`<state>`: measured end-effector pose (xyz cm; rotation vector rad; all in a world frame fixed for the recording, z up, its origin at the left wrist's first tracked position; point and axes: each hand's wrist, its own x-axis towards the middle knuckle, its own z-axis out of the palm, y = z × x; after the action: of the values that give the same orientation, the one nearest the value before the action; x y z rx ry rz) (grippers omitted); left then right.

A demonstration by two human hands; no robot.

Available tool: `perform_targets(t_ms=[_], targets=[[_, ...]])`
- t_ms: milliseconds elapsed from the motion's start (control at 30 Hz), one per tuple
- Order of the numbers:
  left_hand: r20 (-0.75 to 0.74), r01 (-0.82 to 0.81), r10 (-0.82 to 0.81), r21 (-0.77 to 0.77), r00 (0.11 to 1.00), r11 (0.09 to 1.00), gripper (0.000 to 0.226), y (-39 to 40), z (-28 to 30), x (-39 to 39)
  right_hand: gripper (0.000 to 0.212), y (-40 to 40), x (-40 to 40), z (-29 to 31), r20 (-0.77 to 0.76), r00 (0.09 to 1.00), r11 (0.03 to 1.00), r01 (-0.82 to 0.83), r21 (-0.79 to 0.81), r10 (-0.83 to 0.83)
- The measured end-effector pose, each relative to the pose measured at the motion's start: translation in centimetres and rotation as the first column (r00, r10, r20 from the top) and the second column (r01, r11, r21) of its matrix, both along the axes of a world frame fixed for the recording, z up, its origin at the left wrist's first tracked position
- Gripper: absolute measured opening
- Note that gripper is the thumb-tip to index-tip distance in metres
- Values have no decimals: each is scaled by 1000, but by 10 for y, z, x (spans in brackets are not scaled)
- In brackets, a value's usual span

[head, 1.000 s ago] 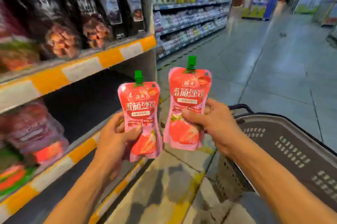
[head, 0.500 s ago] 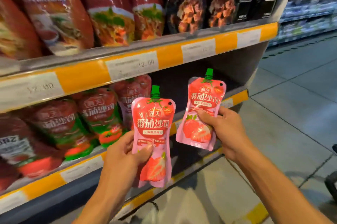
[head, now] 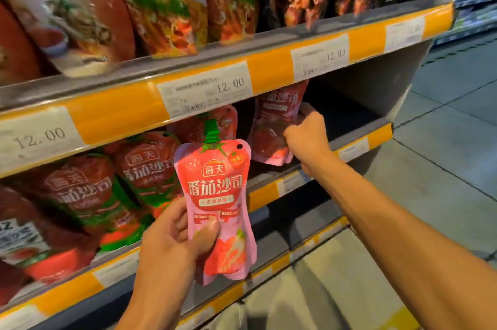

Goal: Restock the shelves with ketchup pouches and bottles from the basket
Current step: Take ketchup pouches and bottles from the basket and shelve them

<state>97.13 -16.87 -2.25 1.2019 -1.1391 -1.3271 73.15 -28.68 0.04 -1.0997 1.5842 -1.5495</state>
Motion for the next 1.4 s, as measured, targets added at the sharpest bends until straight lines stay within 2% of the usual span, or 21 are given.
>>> perform_targets(t_ms=[100,167,400,600,967,1133,1267,1333,1400], targets=[[-12,-24,24,-26,1000,999,47,-8,-1,0,38,-8,11,0,46,988,986,-140,-90,144],[-33,-50,49,-29,998,998,46,-11,-1,1,45,-12,18,-2,12,980,975,-198,-97,200],[-18,-104,104,-30,994,994,36,-13,-1,5,59,-23,15,-8,-50,956,954,-292,-71,289],[-18,-114,114,-24,993,993,33,-10,2,0,56,-21,6,-10,-74,932,932,-358,-54,354],[-28,-104,104,-14,994,994,32,-8,4,-10,48,-18,8,-12,-118,912,916,-399,-36,392],[-34,-90,89,-29,995,995,32,-5,6,-21,55,-18,6,-6,-157,905,916,-401,4,396],[-65,-64,62,-29,996,998,31,-4,7,-30,57,-10,5,-9,-131,905,914,-403,46,406],[-68,-44,42,-37,997,998,30,-4,8,-35,51,-1,3,-6,-101,934,940,-342,11,342],[-68,-23,21,-37,997,999,30,-4,9,-42,39,15,0,-3,-104,979,982,-181,-56,174]])
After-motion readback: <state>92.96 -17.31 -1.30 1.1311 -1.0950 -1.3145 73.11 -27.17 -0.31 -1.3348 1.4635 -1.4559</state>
